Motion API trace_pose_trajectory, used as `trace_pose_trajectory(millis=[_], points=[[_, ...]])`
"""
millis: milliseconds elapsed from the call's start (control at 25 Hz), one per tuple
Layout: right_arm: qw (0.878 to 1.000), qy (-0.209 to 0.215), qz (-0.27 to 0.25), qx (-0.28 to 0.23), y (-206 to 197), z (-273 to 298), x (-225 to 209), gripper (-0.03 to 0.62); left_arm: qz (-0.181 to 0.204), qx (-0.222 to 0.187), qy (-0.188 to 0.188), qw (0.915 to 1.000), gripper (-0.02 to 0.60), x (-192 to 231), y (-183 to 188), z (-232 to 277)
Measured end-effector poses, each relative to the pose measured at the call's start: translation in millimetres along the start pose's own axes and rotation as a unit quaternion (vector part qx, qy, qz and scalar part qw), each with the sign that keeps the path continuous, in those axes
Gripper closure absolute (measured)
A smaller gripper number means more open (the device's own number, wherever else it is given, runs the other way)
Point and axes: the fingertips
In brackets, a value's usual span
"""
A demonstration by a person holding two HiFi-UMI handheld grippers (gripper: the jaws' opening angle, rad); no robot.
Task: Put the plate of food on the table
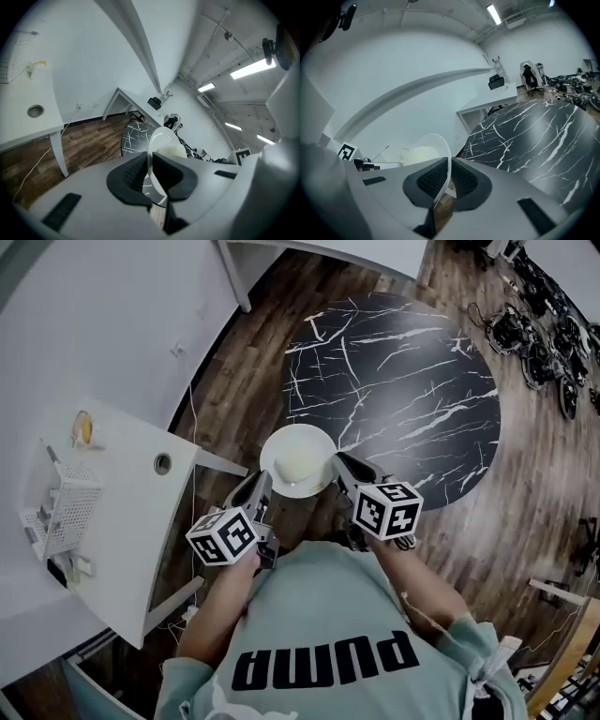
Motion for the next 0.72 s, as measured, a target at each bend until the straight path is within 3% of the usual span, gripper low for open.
trace_pose_trajectory(millis=[360,720], points=[[0.999,-0.031,0.032,-0.029,11,-67,-91,0.563,0.034,0.037,-0.022,0.9985,0.543,-82,-44,61],[0.996,-0.061,0.057,-0.042,12,-116,-159,0.563,0.057,0.068,-0.039,0.9953,0.542,-137,-84,108]])
Point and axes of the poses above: the fingertips, and each gripper's own axes: z forward along the fingers, x to its left, y out of its top, and after that the axes turned 4 degrees about y, right-handed
